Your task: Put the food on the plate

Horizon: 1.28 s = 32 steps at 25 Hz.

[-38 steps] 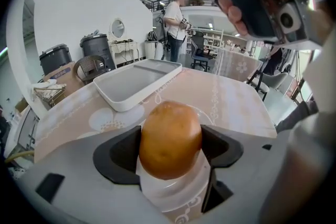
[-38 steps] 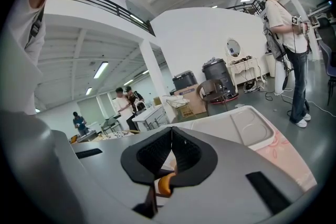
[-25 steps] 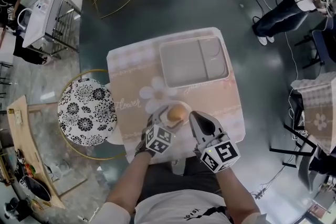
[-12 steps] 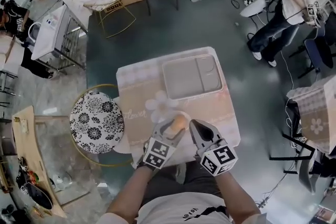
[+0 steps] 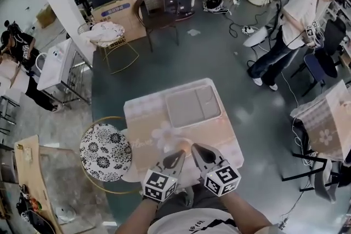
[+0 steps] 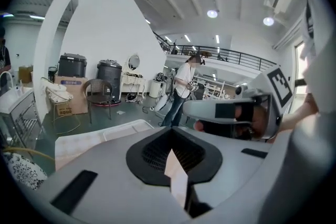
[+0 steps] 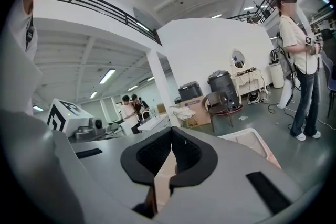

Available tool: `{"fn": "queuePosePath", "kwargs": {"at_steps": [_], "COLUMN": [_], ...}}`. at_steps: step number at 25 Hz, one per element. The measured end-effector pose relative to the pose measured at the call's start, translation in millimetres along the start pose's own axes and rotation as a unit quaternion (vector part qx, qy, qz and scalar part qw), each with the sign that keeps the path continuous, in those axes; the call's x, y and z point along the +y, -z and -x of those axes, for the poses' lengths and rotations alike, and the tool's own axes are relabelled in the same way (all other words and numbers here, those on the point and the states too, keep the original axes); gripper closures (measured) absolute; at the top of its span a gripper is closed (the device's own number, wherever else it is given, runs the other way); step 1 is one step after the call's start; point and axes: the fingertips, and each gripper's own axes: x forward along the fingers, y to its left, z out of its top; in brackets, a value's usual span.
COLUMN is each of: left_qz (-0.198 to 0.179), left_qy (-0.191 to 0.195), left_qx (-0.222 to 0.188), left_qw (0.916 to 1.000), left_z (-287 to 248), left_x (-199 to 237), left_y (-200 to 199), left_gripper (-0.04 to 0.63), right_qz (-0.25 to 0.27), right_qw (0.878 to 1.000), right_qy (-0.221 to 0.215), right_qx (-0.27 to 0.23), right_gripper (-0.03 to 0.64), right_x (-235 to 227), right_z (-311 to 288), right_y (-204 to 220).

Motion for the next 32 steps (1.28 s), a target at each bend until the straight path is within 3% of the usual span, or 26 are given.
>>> {"fn": "queuePosePath", "kwargs": {"at_steps": [8, 14, 21, 32], "left_qz": [0.005, 0.002, 0.002, 0.044], "left_qy": [0.011, 0.020, 0.039, 0.048], "left_qx": [-0.059, -0.091, -0.122, -0.131], "left_qw": [0.9982, 0.9957, 0.9917, 0.9893], "left_z": [33.3, 53.5, 66.6, 73.0], "left_x": [-28.2, -38.4, -53.6, -42.6], "left_y": [-62.0, -87.5, -99.7, -99.9], "left_gripper": [0.591, 0.589, 0.589, 0.589], "right_qz": [0.016, 0.019, 0.051, 0.057], "right_qw": [0.999, 0.999, 0.997, 0.997], "right_qy": [-0.008, -0.014, -0.015, -0.010], "right_qx": [-0.035, -0.048, -0.051, -0.052], "right_gripper": [0.601, 0.601, 0.601, 0.601], "right_x": [22.8, 34.5, 46.4, 53.9], "right_z": [13.7, 16.0, 24.7, 25.0], "right_y": [-42.6, -57.4, -67.5, -65.4]}}
